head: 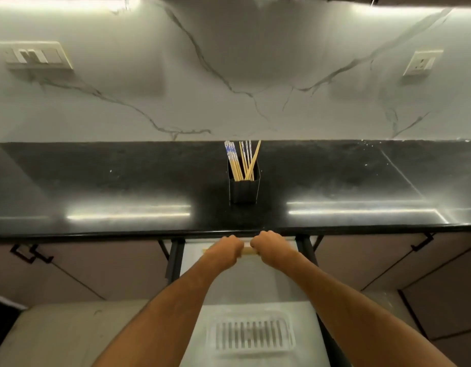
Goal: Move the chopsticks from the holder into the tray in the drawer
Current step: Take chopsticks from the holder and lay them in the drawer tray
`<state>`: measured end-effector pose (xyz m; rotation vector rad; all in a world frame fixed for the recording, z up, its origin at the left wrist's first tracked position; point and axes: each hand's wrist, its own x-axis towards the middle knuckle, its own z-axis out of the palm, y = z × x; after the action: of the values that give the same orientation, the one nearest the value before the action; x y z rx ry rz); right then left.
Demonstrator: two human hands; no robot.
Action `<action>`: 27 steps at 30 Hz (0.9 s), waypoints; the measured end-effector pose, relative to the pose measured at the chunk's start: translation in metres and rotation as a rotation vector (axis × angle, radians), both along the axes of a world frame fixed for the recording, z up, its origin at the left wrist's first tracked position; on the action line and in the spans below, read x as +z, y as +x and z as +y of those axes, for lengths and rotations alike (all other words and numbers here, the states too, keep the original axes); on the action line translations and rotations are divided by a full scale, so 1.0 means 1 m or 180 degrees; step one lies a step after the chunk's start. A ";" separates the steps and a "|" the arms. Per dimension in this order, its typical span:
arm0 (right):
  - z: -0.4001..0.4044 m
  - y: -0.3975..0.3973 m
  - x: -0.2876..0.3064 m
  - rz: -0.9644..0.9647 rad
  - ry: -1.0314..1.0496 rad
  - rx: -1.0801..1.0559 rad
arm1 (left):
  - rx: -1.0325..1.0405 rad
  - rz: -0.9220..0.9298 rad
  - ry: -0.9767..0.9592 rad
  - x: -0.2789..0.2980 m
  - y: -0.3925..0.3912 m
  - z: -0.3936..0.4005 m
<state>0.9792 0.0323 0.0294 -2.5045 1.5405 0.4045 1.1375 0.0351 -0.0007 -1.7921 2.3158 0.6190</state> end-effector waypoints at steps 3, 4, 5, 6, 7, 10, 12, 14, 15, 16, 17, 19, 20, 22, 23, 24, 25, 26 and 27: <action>0.017 -0.002 -0.025 -0.0231 -0.0002 -0.0127 | 0.0088 0.0280 0.0043 -0.024 0.003 0.021; 0.024 -0.004 -0.033 -0.0293 0.0054 -0.0172 | 0.0099 0.0311 0.0108 -0.031 0.002 0.027; 0.029 -0.005 -0.042 -0.0335 0.0136 -0.0211 | 0.0073 0.0316 0.0176 -0.038 0.001 0.032; 0.035 -0.006 -0.051 -0.0361 0.0243 -0.0250 | 0.0032 0.0314 0.0247 -0.045 0.001 0.038; 0.041 -0.008 -0.062 -0.0373 0.0362 -0.0299 | -0.0003 0.0294 0.0322 -0.053 0.000 0.044; 0.061 -0.016 -0.090 -0.0367 0.0598 -0.0385 | -0.0011 0.0212 0.0481 -0.076 0.002 0.065; 0.075 -0.020 -0.109 -0.0375 0.0718 -0.0411 | -0.0002 0.0183 0.0552 -0.092 0.002 0.081; 0.088 -0.024 -0.124 -0.0357 0.0808 -0.0390 | -0.0006 0.0171 0.0587 -0.107 0.002 0.095; 0.094 -0.025 -0.131 -0.0352 0.0841 -0.0382 | -0.0001 0.0169 0.0607 -0.114 0.002 0.101; 0.099 -0.027 -0.138 -0.0343 0.0874 -0.0374 | 0.0008 0.0159 0.0644 -0.120 0.001 0.107; 0.103 -0.028 -0.143 -0.0327 0.0906 -0.0363 | 0.0017 0.0143 0.0689 -0.126 0.001 0.111; 0.109 -0.030 -0.153 -0.0296 0.0968 -0.0348 | 0.0048 0.0101 0.0781 -0.135 -0.001 0.118; 0.111 -0.030 -0.158 -0.0298 0.0998 -0.0352 | 0.0079 0.0091 0.0831 -0.139 -0.002 0.121; 0.114 -0.031 -0.166 -0.0305 0.1050 -0.0357 | 0.0143 0.0124 0.0938 -0.145 -0.005 0.122; 0.115 -0.031 -0.170 -0.0312 0.1075 -0.0355 | 0.0185 0.0176 0.1012 -0.149 -0.007 0.123; 0.115 -0.032 -0.175 -0.0332 0.1104 -0.0358 | 0.0239 0.0242 0.1093 -0.153 -0.008 0.122; 0.117 -0.032 -0.179 -0.0353 0.1137 -0.0365 | 0.0297 0.0295 0.1144 -0.157 -0.008 0.123; 0.117 -0.033 -0.183 -0.0371 0.1166 -0.0367 | 0.0352 0.0326 0.1157 -0.161 -0.009 0.123; 0.118 -0.033 -0.187 -0.0388 0.1194 -0.0367 | 0.0408 0.0354 0.1154 -0.165 -0.009 0.124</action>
<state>0.9464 0.1505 -0.1574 -2.1056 1.4040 0.4648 1.1287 0.1592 -0.1659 -1.7767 1.9970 1.1038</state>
